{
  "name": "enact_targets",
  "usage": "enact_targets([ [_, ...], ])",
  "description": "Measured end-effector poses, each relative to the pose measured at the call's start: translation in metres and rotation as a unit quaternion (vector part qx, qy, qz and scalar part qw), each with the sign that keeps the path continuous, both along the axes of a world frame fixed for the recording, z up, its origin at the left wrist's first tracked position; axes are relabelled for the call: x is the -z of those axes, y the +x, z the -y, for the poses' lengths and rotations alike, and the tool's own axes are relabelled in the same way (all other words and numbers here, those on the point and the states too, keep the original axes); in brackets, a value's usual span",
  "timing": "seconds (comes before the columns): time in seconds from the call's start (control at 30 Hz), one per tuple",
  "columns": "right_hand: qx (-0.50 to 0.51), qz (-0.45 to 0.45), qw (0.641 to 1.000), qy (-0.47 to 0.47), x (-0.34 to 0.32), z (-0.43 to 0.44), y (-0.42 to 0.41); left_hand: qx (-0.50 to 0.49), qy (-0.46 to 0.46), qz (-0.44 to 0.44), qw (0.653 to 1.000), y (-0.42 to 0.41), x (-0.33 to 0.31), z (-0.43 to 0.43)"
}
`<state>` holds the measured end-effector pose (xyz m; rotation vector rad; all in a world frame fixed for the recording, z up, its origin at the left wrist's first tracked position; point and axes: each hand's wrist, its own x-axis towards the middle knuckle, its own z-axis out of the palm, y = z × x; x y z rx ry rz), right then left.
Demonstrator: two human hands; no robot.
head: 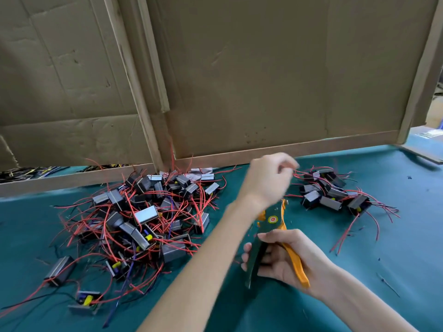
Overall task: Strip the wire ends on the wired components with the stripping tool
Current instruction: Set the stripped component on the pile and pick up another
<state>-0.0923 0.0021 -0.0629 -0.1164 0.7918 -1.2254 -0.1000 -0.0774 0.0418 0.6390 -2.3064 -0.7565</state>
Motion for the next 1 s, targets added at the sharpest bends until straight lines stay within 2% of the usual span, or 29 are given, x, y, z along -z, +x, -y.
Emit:
enact_targets([
  [0.03,-0.014,-0.045,0.998,-0.048,-0.011,-0.013,-0.017,-0.05,-0.022,0.053,0.997,0.02,0.001,0.015],
  [0.07,0.018,-0.082,0.992,-0.093,-0.016,-0.021,-0.038,-0.1,-0.039,0.132,0.985,0.039,0.003,0.029],
  [0.17,0.032,-0.103,0.992,-0.072,-0.022,-0.02,-0.044,-0.193,-0.09,0.357,0.909,0.093,0.021,0.051],
  [0.2,0.005,-0.109,0.989,-0.095,-0.02,-0.021,-0.036,-0.199,-0.116,0.398,0.888,0.103,0.029,0.05],
  [0.27,0.025,-0.093,0.99,-0.099,-0.021,-0.022,-0.038,-0.207,-0.167,0.427,0.864,0.113,0.044,0.048],
  [0.37,0.027,-0.107,0.99,-0.085,-0.023,-0.022,-0.039,-0.242,-0.239,0.414,0.845,0.113,0.053,0.05],
  [0.57,0.038,-0.091,0.993,-0.071,-0.023,-0.02,-0.041,-0.281,-0.252,0.429,0.821,0.109,0.064,0.054],
  [0.7,0.04,-0.097,0.992,-0.076,-0.025,-0.022,-0.04,-0.265,-0.186,0.379,0.867,0.111,0.06,0.058],
  [0.87,0.036,-0.108,0.991,-0.076,-0.026,-0.023,-0.041,-0.238,-0.085,0.209,0.945,0.123,0.029,0.055],
  [0.93,0.04,-0.108,0.991,-0.072,-0.026,-0.022,-0.041,-0.245,-0.077,0.161,0.953,0.13,0.018,0.058],
  [1.0,0.044,-0.105,0.991,-0.07,-0.026,-0.022,-0.04,-0.248,-0.087,0.157,0.952,0.136,0.013,0.062],
])
